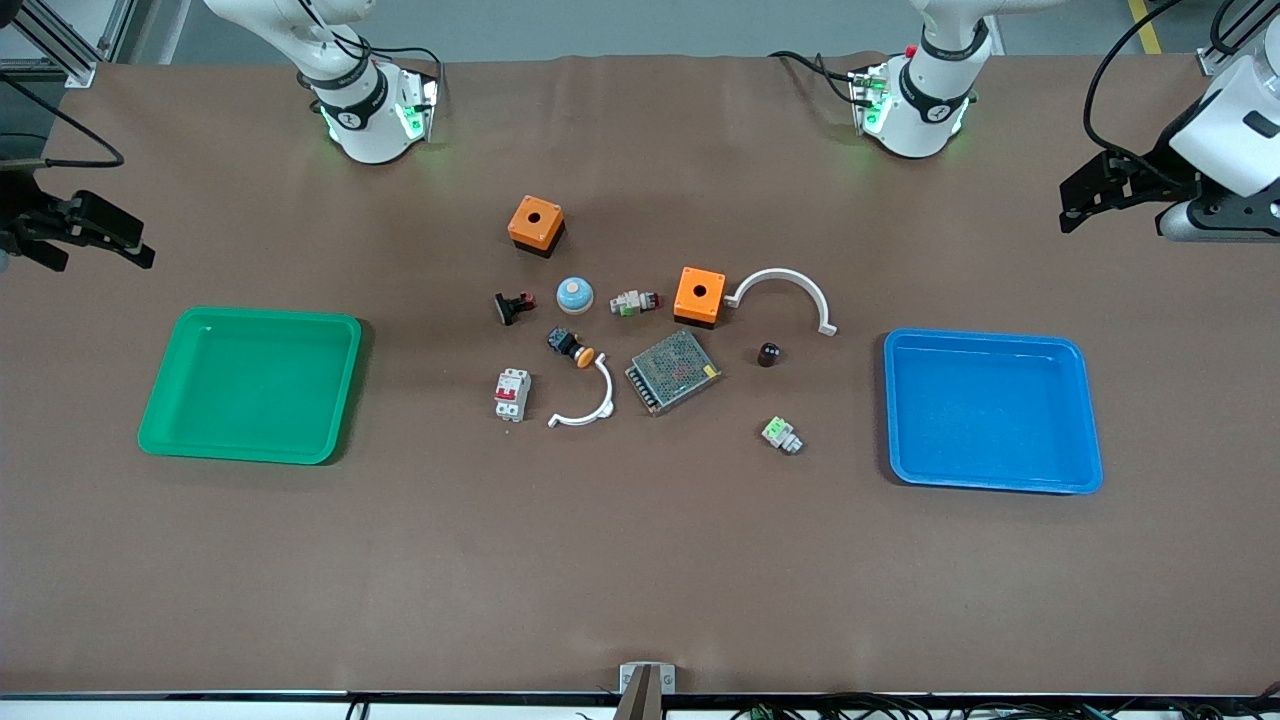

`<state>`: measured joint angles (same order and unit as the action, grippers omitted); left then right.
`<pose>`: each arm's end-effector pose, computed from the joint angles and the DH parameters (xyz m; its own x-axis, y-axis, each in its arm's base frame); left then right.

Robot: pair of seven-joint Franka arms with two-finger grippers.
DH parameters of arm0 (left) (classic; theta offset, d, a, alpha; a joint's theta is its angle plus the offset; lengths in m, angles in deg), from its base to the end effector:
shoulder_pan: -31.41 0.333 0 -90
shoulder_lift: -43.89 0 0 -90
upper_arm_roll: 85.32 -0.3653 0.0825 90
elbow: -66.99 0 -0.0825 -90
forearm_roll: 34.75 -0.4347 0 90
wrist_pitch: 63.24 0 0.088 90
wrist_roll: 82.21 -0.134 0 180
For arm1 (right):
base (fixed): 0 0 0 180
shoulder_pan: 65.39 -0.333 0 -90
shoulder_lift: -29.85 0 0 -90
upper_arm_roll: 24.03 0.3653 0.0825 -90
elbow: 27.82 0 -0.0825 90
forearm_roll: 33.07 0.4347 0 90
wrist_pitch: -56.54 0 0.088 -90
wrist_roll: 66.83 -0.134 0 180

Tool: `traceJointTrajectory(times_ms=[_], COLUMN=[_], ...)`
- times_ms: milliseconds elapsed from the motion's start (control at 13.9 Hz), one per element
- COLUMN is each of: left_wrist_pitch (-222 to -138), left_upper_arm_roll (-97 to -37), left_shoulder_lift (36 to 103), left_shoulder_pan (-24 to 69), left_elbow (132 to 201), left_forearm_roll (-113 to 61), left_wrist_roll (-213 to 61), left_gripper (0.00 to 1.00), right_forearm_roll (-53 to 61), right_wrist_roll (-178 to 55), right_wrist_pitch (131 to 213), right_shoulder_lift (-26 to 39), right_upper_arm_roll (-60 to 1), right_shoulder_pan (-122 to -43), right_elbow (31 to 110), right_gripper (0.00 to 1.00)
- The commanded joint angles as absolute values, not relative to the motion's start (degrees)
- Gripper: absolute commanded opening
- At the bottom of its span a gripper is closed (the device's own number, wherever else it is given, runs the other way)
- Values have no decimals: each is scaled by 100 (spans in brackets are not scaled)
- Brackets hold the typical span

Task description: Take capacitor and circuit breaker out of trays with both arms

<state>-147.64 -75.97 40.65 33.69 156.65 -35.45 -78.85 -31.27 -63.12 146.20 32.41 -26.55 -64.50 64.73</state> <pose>0.5694 -0.0719 0.6744 0.9974 -0.0629 -0.0347 -0.0637 -0.9977 -0.0234 0.5872 -0.0314 0.6497 1.0000 0.0054 -0.0036 0.0053 -0.9994 -0.0337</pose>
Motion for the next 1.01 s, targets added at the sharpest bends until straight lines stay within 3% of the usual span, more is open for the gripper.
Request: traceJointTrajectory(times_ms=[0, 934], left_wrist_pitch=[-14762, -14717], left_upper_arm_roll=[-7635, -7609], left_shoulder_lift=[4064, 4160], left_shoulder_pan=[3414, 3475], left_elbow=[15602, 15488], left_forearm_roll=[-3422, -3474], left_wrist_roll=[-8002, -8169], left_gripper=[100, 100], right_forearm_roll=[-3131, -3140], right_wrist_roll=[-6261, -6261], right_wrist_pitch=[14444, 14777], right_shoulder_lift=[3205, 3512], right_upper_arm_roll=[-2640, -2631], right_shoulder_pan=[-6469, -6469], right_elbow=[6367, 6929], right_gripper=[100, 100])
